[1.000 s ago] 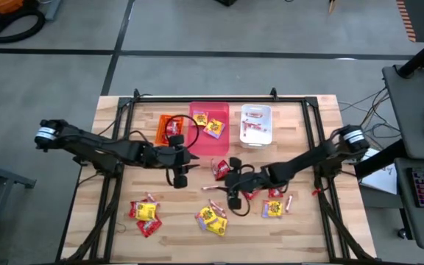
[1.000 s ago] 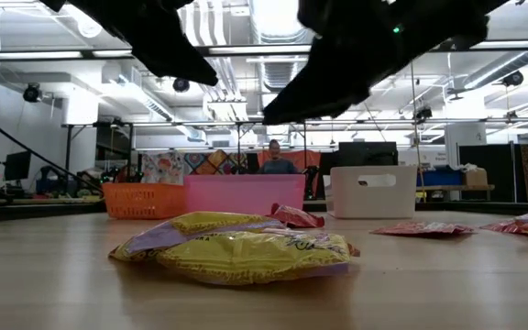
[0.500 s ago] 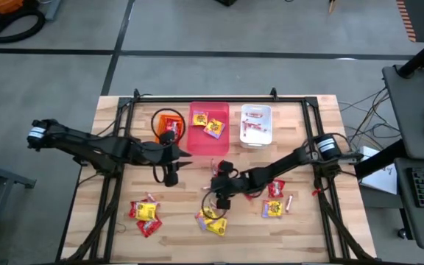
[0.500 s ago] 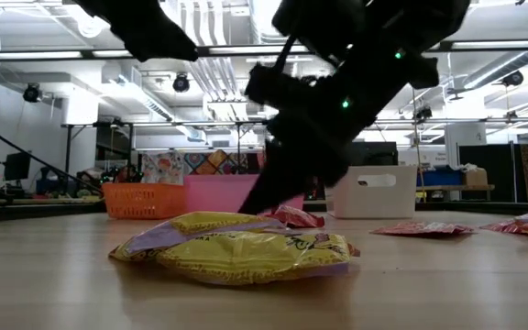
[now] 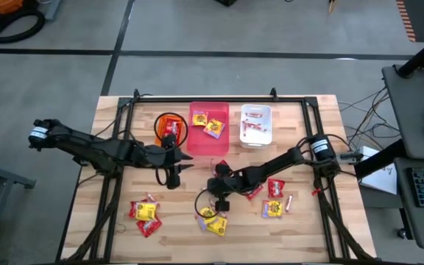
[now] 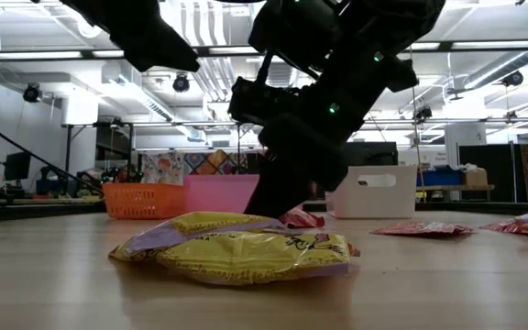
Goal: Organize candy in baskets
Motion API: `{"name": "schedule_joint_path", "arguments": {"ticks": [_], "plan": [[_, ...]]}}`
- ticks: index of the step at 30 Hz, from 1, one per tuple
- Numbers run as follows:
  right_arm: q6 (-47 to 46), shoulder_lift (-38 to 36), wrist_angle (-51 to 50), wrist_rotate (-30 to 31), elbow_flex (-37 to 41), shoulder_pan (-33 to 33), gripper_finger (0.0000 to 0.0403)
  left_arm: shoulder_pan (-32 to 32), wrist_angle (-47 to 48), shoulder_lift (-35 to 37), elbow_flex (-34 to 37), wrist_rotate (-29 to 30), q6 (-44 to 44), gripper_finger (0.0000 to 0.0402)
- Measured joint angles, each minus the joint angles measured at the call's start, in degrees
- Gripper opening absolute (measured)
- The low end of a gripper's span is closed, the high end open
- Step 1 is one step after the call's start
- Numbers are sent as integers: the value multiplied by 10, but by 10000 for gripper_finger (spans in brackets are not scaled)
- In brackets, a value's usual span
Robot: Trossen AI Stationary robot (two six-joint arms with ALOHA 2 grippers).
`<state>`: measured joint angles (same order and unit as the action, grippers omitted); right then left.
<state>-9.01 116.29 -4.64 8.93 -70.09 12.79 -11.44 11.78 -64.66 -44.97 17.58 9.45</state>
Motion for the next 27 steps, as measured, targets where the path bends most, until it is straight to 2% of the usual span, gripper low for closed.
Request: {"name": "schedule_joint_path", "arguments": {"ticks": [7,13,21,27], "plan": [[17,-25,1,-8,2,-2,30,0,0,1,5,0,6,100],[30,-93,-53,-17,4,-3,30,0,-1,1,5,0,4,100],[30,-222,-222,-10,3,-20,30,0,-17,1,4,1,4,100],[27,-323,-391,86,3,-79,30,0,-23,1,4,1,-14,100]]}}
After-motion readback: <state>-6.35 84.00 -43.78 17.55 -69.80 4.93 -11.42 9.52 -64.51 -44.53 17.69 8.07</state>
